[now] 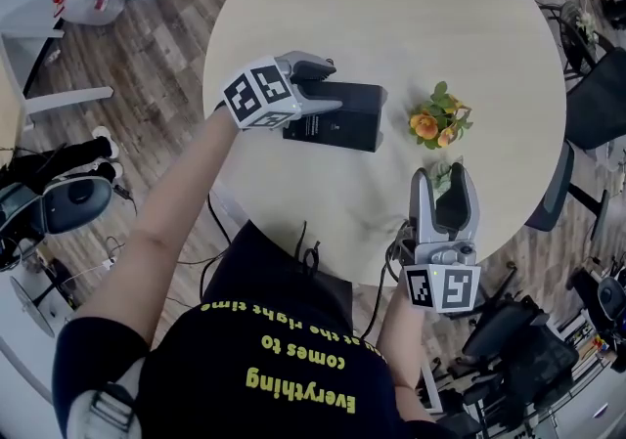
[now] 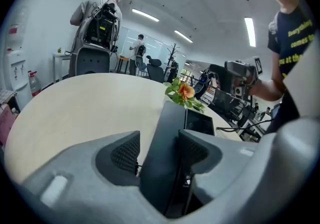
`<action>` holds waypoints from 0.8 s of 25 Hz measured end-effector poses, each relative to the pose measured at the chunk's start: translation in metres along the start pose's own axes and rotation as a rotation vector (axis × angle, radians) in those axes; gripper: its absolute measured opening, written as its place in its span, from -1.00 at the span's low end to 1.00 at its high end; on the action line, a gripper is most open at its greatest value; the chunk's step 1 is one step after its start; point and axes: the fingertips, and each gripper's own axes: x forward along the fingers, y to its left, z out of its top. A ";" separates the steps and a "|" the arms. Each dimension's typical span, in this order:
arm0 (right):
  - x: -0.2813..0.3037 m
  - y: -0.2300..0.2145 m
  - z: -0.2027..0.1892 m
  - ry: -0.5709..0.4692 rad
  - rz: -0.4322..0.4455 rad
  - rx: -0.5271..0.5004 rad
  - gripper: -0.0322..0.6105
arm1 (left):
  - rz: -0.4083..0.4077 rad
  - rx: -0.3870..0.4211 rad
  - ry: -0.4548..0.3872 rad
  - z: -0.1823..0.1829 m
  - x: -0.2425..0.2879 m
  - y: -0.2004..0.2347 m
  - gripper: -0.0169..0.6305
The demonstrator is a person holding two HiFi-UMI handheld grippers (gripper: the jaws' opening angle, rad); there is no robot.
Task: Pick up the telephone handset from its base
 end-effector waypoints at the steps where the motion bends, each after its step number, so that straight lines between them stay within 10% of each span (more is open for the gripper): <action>1: 0.000 0.000 -0.001 0.002 -0.001 0.001 -0.12 | -0.014 0.007 0.016 -0.001 0.002 0.000 -0.18; 20: 0.002 0.008 -0.008 0.023 0.024 0.005 -0.14 | -0.355 -0.026 0.209 -0.014 0.013 -0.017 -0.18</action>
